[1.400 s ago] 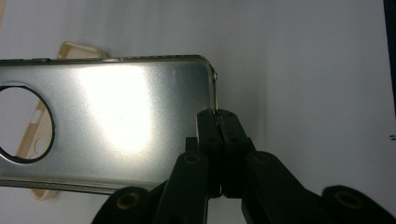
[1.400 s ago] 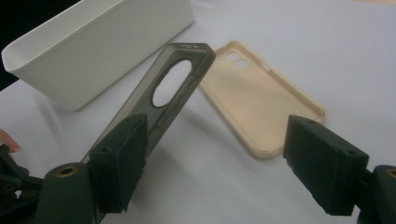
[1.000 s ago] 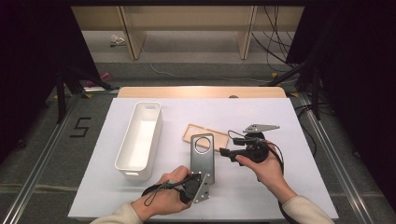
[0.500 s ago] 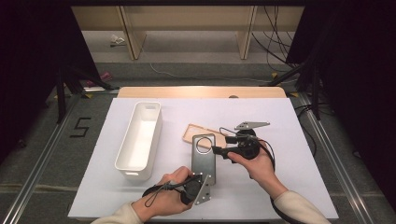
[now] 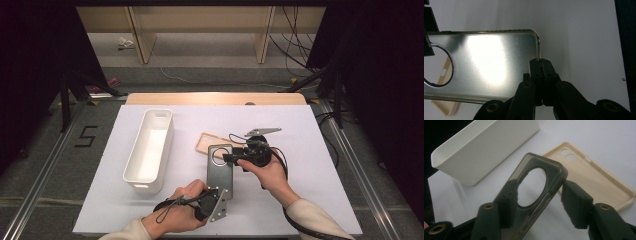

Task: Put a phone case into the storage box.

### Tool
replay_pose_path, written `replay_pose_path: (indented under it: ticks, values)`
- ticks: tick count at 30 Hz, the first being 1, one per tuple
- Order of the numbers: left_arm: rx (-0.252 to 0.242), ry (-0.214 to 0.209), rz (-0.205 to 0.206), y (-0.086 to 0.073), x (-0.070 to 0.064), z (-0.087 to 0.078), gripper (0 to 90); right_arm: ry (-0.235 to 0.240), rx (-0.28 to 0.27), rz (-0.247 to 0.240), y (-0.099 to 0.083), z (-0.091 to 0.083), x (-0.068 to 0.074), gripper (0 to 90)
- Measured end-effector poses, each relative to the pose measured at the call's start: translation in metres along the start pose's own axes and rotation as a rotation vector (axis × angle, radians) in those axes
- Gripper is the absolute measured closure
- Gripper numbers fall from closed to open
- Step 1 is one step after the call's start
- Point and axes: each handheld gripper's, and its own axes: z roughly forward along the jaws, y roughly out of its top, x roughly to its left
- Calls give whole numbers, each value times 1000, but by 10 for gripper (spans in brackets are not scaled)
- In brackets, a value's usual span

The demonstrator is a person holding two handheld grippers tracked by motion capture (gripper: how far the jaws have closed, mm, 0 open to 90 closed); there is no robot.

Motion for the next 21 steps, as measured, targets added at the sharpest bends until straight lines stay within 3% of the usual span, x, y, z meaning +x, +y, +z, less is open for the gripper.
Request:
replay_pose_path:
  ticks: [6,13,19,21]
  values:
    - [-11,1,13,0,-1,1,887,26,-13,44,1,-3,-1,679]
    - [-18,10,26,-1,-2,5,885,53,-23,80,2,-8,0,734]
    - [-24,22,33,-2,-1,8,880,105,-51,164,4,-15,3,817]
    - [-23,35,37,-3,0,7,880,115,-65,170,5,-19,5,822]
